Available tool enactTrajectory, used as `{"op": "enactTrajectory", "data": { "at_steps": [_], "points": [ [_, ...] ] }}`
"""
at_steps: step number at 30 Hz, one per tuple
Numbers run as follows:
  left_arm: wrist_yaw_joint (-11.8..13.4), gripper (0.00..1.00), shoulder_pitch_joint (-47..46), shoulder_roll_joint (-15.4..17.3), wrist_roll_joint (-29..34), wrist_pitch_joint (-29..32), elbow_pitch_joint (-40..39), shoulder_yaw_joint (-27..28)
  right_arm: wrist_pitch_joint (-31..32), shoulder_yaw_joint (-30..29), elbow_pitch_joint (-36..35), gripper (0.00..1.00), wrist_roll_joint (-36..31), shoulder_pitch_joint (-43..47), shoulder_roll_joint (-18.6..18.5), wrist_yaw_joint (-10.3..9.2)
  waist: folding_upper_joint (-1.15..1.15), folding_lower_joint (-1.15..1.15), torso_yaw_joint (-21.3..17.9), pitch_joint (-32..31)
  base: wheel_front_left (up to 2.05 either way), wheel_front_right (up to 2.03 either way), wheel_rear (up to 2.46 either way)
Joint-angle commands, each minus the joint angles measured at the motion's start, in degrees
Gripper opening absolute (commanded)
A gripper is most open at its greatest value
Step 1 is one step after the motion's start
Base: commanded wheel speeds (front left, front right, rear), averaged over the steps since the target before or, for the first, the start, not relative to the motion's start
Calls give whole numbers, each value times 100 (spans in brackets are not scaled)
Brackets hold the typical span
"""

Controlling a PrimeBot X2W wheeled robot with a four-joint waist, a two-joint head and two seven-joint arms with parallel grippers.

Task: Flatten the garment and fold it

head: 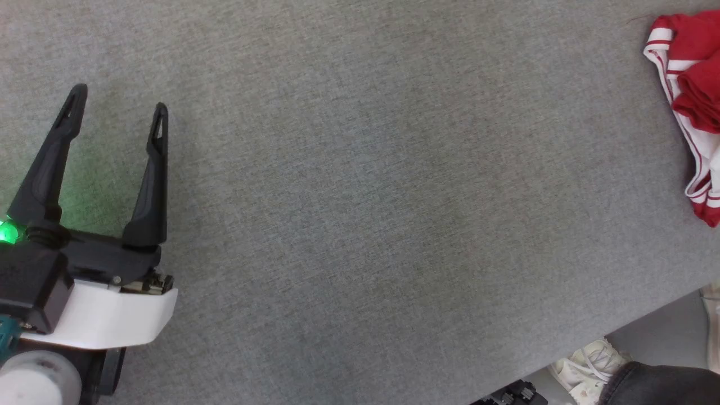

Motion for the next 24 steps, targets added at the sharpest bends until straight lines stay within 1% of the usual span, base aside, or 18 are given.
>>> {"op": "enactTrajectory", "data": {
  "at_steps": [1, 9, 15, 16, 21, 22, 24],
  "points": [
    [36, 100, -41, 40, 29, 0, -27, 28, -68, -31, 80, 100, -87, -130, 47, -12, 0, 0, 20, 17, 0, 0, 0],
    [72, 100, -77, -36, -8, -172, 83, -5, -362, -154, 523, 100, -288, -346, 71, -12, 0, 0, 105, -91, 0, 0, 0],
    [114, 100, -56, -256, -112, -603, 315, -94, -619, -220, 770, 100, -318, -339, -8, -12, 0, 0, 264, -385, 0, 0, 0],
    [114, 100, -56, -256, -112, -603, 315, -94, -619, -220, 770, 100, -318, -339, -8, -12, 0, 0, 264, -385, 0, 0, 0],
    [157, 100, 29, -407, -102, -978, 731, -193, -941, -246, 808, 100, -195, -146, 2, -12, 0, 0, 497, -783, 0, 0, 0],
    [108, 100, 47, -422, -111, -1071, 800, -259, -1031, -243, 779, 100, -158, -100, 21, -12, 0, 0, 544, -868, 0, 0, 0],
    [190, 100, 104, -565, -103, -1288, 1089, -313, -1274, -248, 671, 100, 70, 46, 148, -12, 0, 0, 688, -1153, 0, 0, 0]
  ]
}}
